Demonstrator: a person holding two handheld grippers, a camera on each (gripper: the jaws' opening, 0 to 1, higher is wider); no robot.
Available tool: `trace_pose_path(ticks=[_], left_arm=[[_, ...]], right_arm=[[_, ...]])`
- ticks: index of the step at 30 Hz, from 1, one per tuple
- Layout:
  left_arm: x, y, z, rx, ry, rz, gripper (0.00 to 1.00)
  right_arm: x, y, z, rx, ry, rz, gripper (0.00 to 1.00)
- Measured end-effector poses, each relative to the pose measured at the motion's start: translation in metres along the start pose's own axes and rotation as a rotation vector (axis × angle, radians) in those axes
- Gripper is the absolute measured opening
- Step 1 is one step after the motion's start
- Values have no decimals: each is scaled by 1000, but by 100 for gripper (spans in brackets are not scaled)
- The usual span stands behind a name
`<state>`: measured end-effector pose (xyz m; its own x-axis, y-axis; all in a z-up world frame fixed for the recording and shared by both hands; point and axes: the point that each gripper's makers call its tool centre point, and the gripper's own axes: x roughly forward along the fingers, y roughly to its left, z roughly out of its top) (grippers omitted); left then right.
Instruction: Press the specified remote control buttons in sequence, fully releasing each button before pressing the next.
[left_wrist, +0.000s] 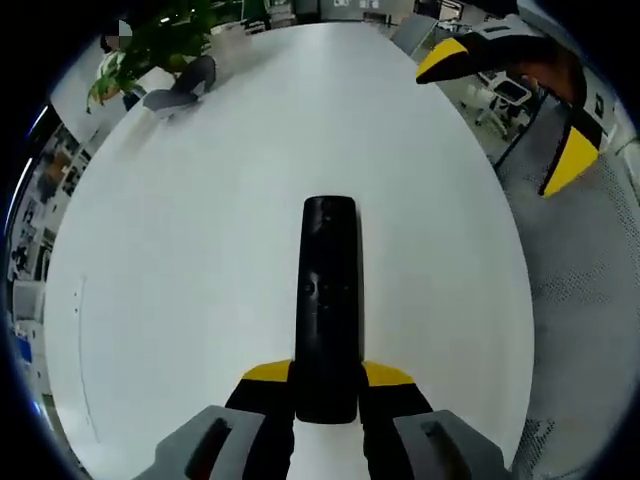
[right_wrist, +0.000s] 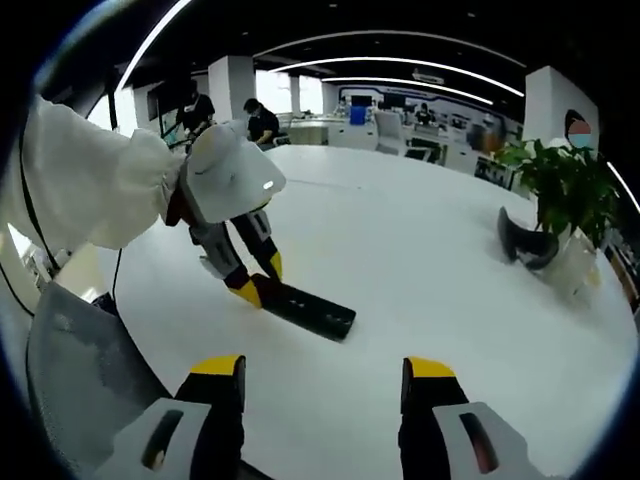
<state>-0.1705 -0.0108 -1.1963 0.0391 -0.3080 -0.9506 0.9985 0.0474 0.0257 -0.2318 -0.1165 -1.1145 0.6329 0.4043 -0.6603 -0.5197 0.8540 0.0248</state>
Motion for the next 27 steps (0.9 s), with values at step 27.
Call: trace_pose_path(ticks=[27], left_arm=[[-2, -61, -2, -27, -23, 2, 23]], right_arm=[[1, 24, -2, -8, 23, 67, 20]])
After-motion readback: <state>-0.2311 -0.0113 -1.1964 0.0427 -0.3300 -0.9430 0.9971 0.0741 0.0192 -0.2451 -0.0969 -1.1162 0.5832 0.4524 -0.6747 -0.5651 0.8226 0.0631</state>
